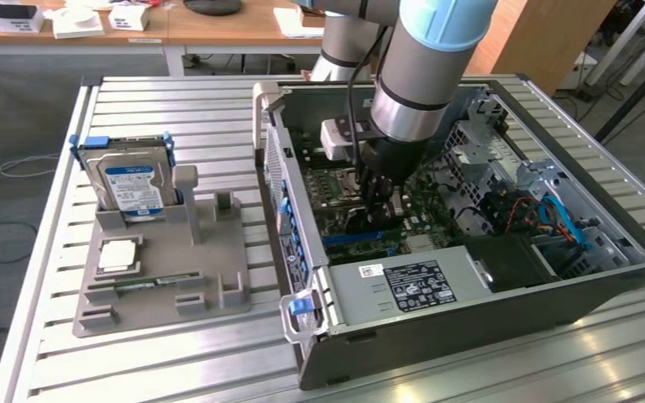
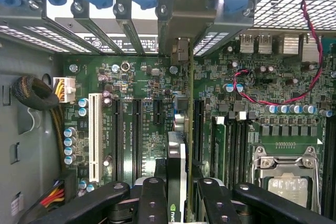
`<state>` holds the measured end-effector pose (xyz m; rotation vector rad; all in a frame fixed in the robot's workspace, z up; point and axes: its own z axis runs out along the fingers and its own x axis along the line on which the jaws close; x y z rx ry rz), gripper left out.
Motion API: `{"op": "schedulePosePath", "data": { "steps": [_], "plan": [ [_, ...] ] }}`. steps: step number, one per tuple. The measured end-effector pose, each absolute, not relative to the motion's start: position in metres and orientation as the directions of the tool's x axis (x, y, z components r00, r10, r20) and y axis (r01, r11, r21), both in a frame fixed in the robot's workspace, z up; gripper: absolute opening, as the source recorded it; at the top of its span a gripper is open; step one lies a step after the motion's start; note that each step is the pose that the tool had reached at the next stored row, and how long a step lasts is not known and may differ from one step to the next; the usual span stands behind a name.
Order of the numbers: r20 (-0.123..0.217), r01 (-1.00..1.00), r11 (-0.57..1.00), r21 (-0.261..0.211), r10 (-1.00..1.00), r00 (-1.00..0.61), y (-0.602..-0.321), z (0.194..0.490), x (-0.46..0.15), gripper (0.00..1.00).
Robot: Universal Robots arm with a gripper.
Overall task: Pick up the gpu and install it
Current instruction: 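Insert the gpu into the slot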
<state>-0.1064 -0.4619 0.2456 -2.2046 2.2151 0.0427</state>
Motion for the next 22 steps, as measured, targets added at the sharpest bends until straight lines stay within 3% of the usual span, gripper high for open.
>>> {"op": "schedulePosePath", "data": {
  "steps": [22],
  "plan": [
    [-0.032, -1.000, 0.005, 0.008, -0.999, -0.005, -0.4635, 0.2438, -0.1064, 0.27]
  ]
}}
